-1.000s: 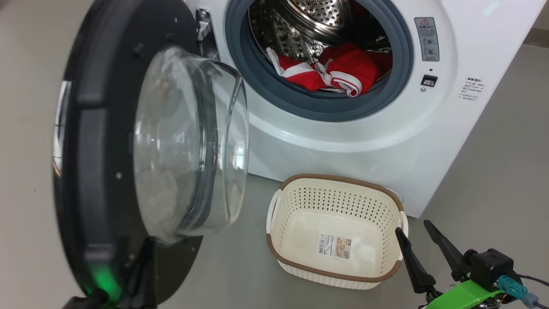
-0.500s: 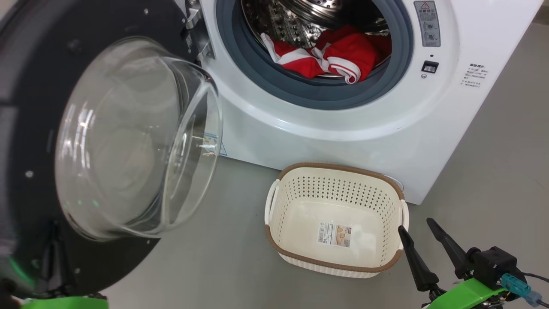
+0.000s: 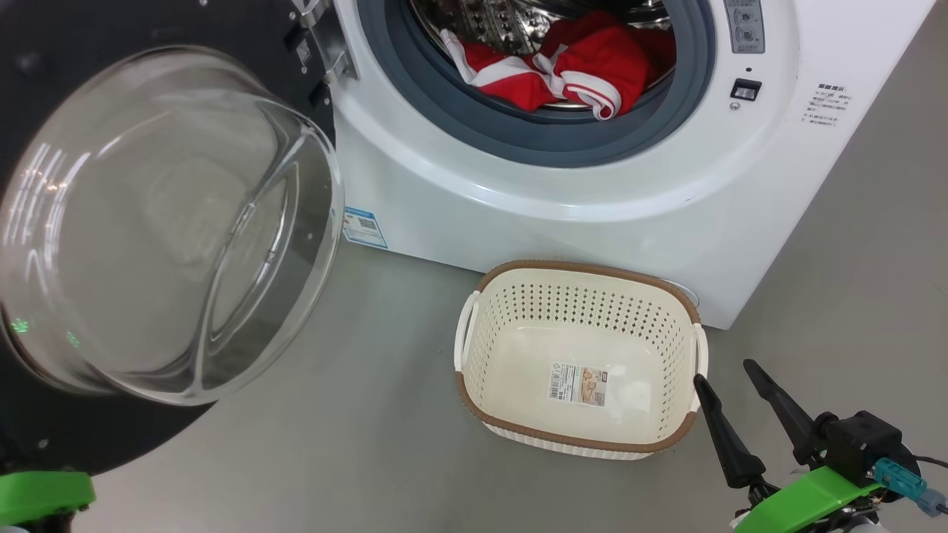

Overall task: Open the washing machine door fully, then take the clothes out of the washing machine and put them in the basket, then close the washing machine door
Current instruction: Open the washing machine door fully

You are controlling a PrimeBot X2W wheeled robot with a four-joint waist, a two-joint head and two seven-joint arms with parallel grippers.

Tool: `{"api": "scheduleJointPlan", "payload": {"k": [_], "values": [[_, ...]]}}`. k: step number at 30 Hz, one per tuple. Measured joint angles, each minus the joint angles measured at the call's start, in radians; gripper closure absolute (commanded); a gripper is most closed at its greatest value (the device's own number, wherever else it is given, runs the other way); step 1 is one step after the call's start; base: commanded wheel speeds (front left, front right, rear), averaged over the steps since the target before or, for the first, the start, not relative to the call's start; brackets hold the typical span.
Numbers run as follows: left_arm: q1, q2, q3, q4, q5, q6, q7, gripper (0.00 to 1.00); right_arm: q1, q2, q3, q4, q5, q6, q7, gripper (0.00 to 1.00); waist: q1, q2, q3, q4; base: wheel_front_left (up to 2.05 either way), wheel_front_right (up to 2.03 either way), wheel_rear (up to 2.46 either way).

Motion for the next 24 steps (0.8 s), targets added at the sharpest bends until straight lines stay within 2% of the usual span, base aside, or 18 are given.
{"api": "scheduleJointPlan", "payload": {"k": [13,24], "values": [[-0.094,0.06,0.052,0.103,0.026,-0.003,0.0,1.0,-0.003,-0.007,0.001,-0.007,0.0,0.0,0.0,0.0,0.0,0.0,0.023,-0.01,0.0,0.0,0.0],[-0.098,0.051,0.053,0.101,0.026,-0.003,0.0,1.0,-0.003,-0.001,0.001,-0.008,0.0,0.0,0.0,0.0,0.0,0.0,0.005,-0.014,0.0,0.0,0.0]]}}
